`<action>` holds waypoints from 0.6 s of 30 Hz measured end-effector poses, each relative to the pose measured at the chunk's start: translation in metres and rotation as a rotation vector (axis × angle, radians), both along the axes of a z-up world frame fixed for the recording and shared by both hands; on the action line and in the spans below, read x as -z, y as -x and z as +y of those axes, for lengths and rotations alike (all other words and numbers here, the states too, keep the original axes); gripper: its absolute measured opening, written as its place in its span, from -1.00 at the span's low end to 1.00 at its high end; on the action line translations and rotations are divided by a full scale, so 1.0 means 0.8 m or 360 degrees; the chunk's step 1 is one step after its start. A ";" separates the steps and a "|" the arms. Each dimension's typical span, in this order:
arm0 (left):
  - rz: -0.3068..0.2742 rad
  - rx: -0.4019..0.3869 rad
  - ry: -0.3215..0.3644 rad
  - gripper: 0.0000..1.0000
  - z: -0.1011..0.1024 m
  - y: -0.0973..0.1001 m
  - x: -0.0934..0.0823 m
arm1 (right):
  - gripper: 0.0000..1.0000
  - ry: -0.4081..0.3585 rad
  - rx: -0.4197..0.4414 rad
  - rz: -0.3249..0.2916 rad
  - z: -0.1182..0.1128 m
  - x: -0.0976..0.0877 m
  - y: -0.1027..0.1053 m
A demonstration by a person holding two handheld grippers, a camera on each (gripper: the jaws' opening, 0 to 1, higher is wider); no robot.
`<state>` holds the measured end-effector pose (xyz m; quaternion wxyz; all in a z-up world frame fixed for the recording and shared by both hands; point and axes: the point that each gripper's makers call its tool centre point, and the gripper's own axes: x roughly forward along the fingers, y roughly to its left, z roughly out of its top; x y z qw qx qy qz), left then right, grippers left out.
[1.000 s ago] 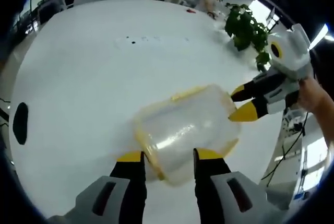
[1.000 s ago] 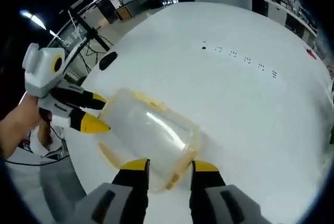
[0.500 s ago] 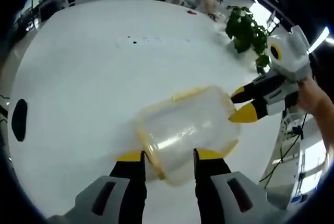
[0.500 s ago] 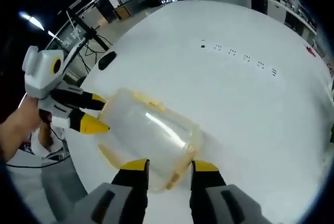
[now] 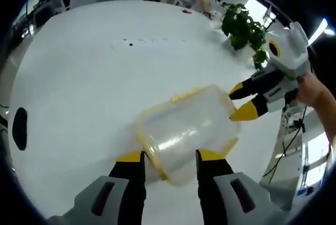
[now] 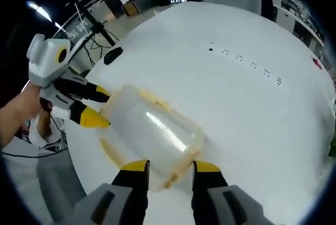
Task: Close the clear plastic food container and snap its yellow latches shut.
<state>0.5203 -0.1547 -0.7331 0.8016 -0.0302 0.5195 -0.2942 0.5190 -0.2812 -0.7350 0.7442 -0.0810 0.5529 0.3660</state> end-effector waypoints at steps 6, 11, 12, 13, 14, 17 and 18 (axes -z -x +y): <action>-0.0018 0.0014 0.0004 -0.25 0.001 -0.002 -0.006 | -0.41 0.0017 -0.0047 -0.0013 -0.001 -0.004 0.004; -0.0029 0.0052 -0.0008 -0.25 0.001 0.000 -0.010 | -0.43 0.0025 -0.0074 -0.0029 -0.002 -0.009 0.004; -0.0030 0.0064 -0.0013 -0.26 0.002 0.001 -0.011 | -0.44 0.0026 -0.0074 -0.0032 -0.002 -0.009 0.004; -0.0030 0.0069 -0.0016 -0.27 0.002 0.001 -0.011 | -0.44 0.0028 -0.0078 -0.0036 -0.002 -0.010 0.004; -0.0028 0.0077 -0.0019 -0.27 0.003 0.002 -0.011 | -0.44 0.0032 -0.0085 -0.0040 -0.002 -0.011 0.004; -0.0036 0.0101 -0.0036 -0.29 0.004 0.004 -0.013 | -0.44 0.0043 -0.0108 -0.0049 -0.001 -0.013 0.005; -0.0042 0.0112 -0.0047 -0.31 0.004 0.005 -0.015 | -0.45 0.0045 -0.0122 -0.0055 -0.001 -0.014 0.006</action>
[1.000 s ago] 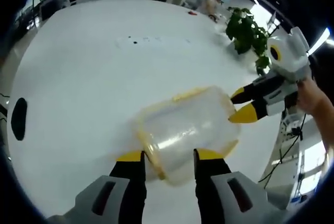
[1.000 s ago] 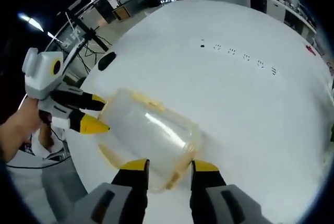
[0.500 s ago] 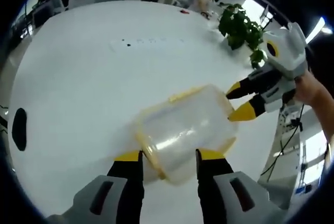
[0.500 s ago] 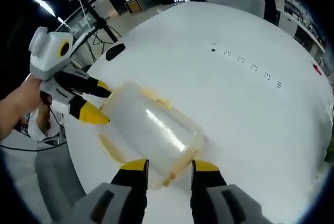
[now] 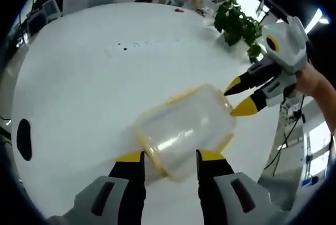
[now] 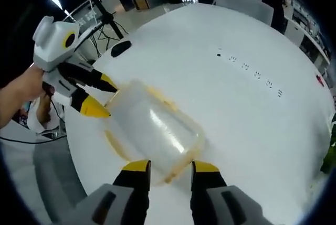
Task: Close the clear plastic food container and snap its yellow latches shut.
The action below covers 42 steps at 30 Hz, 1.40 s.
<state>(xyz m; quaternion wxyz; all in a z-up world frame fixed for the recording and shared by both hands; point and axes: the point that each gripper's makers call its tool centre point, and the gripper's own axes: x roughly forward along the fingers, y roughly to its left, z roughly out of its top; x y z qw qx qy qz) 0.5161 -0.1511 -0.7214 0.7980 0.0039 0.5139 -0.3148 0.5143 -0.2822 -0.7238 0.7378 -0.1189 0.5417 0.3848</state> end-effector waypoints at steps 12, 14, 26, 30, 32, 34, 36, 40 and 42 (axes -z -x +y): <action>-0.0083 0.0152 -0.0044 -0.30 0.001 0.006 -0.009 | -0.47 0.0058 -0.0141 -0.0058 -0.002 -0.011 0.002; -0.0087 0.0187 -0.0081 -0.29 0.005 0.007 -0.008 | -0.46 0.0064 -0.0162 -0.0066 -0.002 -0.012 0.003; -0.0107 0.0340 -0.0152 -0.29 0.012 0.008 -0.012 | -0.46 0.0084 -0.0303 -0.0084 0.007 -0.017 0.008; -0.0110 0.0393 -0.0161 -0.30 0.007 0.010 -0.015 | -0.46 0.0102 -0.0341 -0.0097 0.009 -0.019 0.007; -0.0121 0.0433 -0.0171 -0.30 0.005 0.010 -0.015 | -0.47 0.0121 -0.0375 -0.0114 0.008 -0.021 0.004; -0.0138 0.0482 -0.0192 -0.30 0.004 0.011 -0.016 | -0.47 0.0131 -0.0390 -0.0115 0.008 -0.023 0.004; -0.0160 0.0512 -0.0208 -0.29 0.004 0.008 -0.016 | -0.49 0.0135 -0.0405 -0.0111 0.008 -0.024 0.003; -0.0195 0.0594 -0.0245 -0.29 0.003 0.008 -0.019 | -0.50 0.0140 -0.0452 -0.0109 0.010 -0.026 0.004; -0.0224 0.0648 -0.0271 -0.29 0.004 0.006 -0.020 | -0.50 0.0137 -0.0489 -0.0108 0.012 -0.025 0.005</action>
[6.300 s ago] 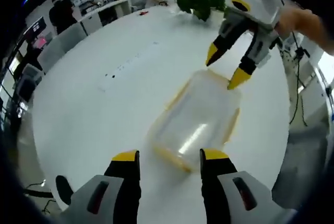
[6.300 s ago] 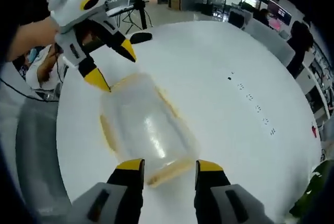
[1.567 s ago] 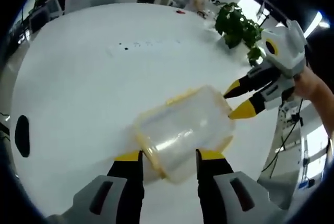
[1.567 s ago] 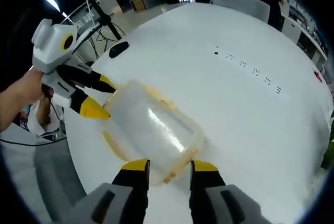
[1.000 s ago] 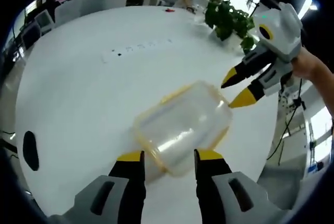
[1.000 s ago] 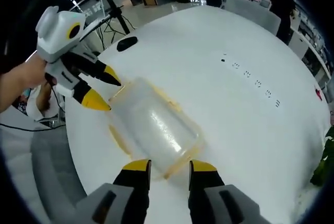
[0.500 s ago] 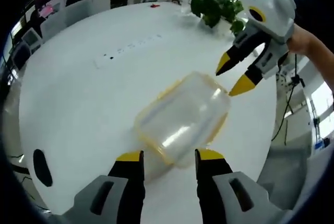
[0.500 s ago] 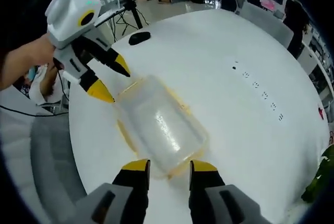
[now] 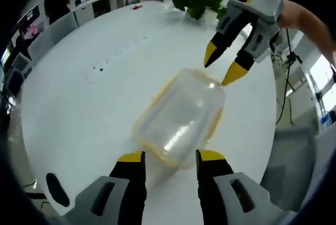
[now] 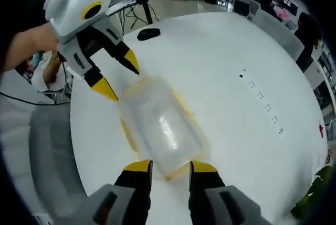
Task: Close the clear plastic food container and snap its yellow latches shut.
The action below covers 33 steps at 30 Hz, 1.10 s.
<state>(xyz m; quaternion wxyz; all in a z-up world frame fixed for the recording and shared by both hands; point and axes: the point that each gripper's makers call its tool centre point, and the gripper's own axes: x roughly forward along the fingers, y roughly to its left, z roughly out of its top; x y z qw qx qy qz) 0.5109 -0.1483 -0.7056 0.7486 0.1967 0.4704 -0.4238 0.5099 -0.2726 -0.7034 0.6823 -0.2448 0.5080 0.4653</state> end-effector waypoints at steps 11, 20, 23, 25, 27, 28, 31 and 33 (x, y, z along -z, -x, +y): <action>-0.0095 0.0253 -0.0036 -0.28 -0.003 -0.009 -0.007 | -0.44 0.0035 -0.0174 -0.0007 0.001 0.005 0.004; -0.0119 0.0426 -0.0089 -0.27 -0.008 -0.005 -0.003 | -0.48 0.0061 -0.0335 -0.0057 0.006 0.004 0.005; -0.0140 0.0524 -0.0124 -0.27 -0.010 -0.002 0.000 | -0.48 0.0074 -0.0393 -0.0064 0.008 0.006 0.007; -0.0168 0.0600 -0.0159 -0.27 -0.010 -0.001 0.002 | -0.49 0.0099 -0.0446 -0.0083 0.008 0.008 0.009; -0.0199 0.0625 -0.0152 -0.23 -0.013 -0.001 0.001 | -0.49 0.0108 -0.0456 -0.0080 0.007 0.010 0.009; -0.0187 0.0615 -0.0154 -0.24 -0.012 -0.001 0.001 | -0.48 0.0106 -0.0458 -0.0077 0.007 0.010 0.009; -0.0184 0.0612 -0.0146 -0.24 -0.013 -0.002 0.001 | -0.49 0.0101 -0.0468 -0.0074 0.008 0.011 0.009; -0.0185 0.0610 -0.0137 -0.25 -0.015 -0.003 0.001 | -0.49 0.0097 -0.0466 -0.0075 0.009 0.011 0.008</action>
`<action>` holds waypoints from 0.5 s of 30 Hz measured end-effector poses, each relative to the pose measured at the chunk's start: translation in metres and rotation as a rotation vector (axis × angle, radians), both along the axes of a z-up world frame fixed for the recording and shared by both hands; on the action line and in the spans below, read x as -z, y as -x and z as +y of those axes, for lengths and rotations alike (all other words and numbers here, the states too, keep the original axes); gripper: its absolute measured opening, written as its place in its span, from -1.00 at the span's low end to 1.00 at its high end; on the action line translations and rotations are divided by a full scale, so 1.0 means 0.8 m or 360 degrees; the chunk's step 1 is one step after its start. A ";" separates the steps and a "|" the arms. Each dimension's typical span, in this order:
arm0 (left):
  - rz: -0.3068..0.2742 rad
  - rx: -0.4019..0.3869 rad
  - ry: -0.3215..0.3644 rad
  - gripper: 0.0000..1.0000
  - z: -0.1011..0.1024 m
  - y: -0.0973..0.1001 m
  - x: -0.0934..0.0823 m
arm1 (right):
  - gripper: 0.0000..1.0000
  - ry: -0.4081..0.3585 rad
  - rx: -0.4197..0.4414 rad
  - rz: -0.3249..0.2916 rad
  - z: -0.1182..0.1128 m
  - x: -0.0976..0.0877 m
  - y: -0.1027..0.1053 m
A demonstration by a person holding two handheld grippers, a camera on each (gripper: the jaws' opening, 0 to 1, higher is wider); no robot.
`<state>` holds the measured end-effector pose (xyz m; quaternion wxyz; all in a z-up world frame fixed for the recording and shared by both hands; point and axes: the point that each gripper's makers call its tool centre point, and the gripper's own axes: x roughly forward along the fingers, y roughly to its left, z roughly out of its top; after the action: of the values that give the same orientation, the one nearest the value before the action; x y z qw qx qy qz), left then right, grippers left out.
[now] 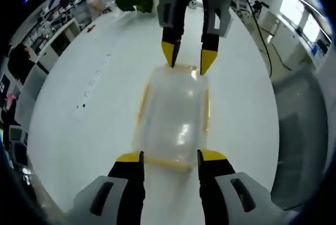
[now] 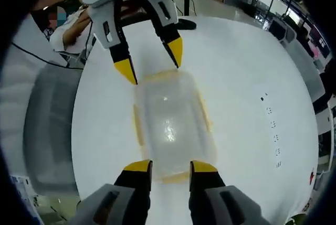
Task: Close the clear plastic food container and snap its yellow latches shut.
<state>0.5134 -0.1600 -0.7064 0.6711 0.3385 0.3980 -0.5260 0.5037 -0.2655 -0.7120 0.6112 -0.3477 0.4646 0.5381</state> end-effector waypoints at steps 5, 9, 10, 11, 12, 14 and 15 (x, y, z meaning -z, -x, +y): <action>0.0002 0.0017 -0.0006 -0.26 -0.001 -0.001 0.001 | -0.51 -0.0008 -0.0010 0.0003 0.002 0.000 0.000; 0.0000 0.0022 0.0017 -0.24 -0.009 -0.004 0.001 | -0.51 -0.0039 0.0001 0.0011 0.009 0.000 -0.002; -0.0004 0.0017 0.0028 -0.22 -0.011 -0.005 0.000 | -0.50 -0.0049 -0.0001 0.0020 0.011 0.001 -0.001; 0.0006 0.0015 0.0049 -0.21 -0.015 -0.005 0.000 | -0.48 -0.0071 -0.0011 0.0036 0.016 0.001 0.001; 0.0012 0.0016 0.0054 -0.21 -0.018 -0.005 0.000 | -0.46 -0.0070 -0.0013 0.0036 0.017 0.002 0.001; 0.0004 0.0060 0.0064 -0.21 -0.023 -0.004 0.000 | -0.49 -0.0072 -0.0036 0.0021 0.021 0.002 0.000; -0.0004 0.0075 0.0066 -0.22 -0.026 -0.005 -0.001 | -0.50 -0.0083 -0.0041 0.0025 0.023 0.002 0.000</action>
<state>0.5176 -0.1806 -0.7057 0.6660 0.3344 0.3780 -0.5493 0.5035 -0.2468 -0.7134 0.6095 -0.3332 0.4508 0.5606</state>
